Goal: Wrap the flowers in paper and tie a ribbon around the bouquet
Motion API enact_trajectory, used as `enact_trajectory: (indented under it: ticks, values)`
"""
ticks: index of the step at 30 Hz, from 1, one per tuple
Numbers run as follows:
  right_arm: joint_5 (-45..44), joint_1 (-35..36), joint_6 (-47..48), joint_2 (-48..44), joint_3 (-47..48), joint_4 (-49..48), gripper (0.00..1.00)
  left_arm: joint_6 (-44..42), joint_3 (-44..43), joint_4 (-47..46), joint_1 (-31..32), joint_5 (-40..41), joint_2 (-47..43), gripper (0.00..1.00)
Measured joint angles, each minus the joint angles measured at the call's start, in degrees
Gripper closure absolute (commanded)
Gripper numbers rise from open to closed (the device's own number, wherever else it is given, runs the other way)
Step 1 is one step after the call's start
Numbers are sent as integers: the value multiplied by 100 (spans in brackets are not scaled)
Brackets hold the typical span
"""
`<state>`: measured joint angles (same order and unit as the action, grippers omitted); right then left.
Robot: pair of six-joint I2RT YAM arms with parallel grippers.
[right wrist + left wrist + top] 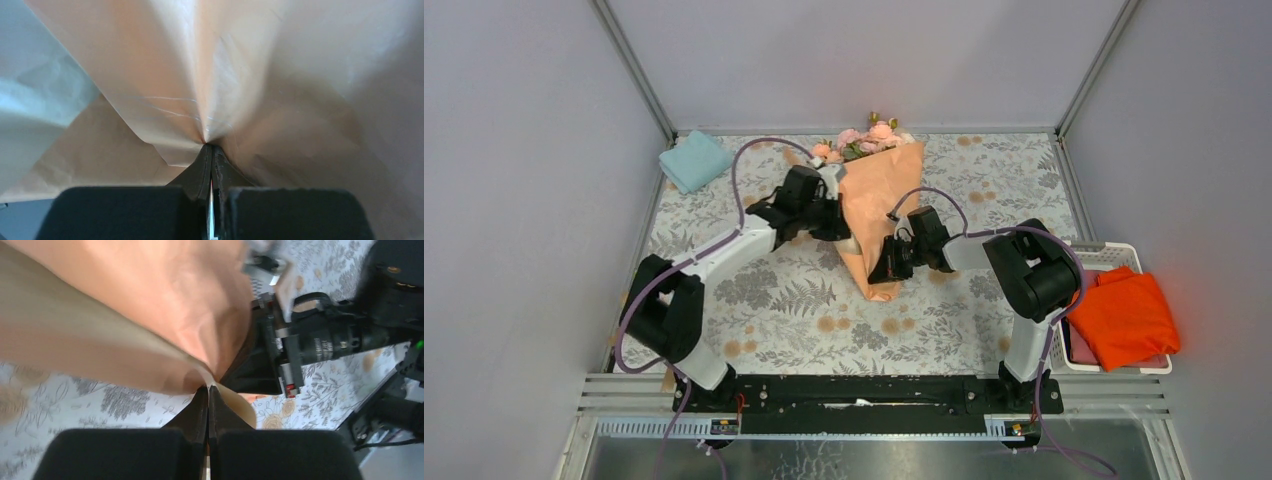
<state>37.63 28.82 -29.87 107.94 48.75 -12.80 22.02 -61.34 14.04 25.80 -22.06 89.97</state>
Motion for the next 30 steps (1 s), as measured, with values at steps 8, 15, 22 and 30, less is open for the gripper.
enact_trajectory:
  ticks: [8, 15, 22, 30]
  values:
    - [50, -24, -175, -11, -173, -348, 100, -925, -1237, 282, 992, 603, 828, 100]
    - [-92, -26, -415, -232, -568, -807, 100, -1067, -1985, 258, 990, 599, 1996, 100]
    - [-584, -22, -610, -791, -984, -658, 94, -1130, -2227, 181, 990, 568, 2728, 100]
    - [-1403, -79, -599, -1989, -990, 601, 76, -1241, -2243, 81, 990, 560, 3047, 100]
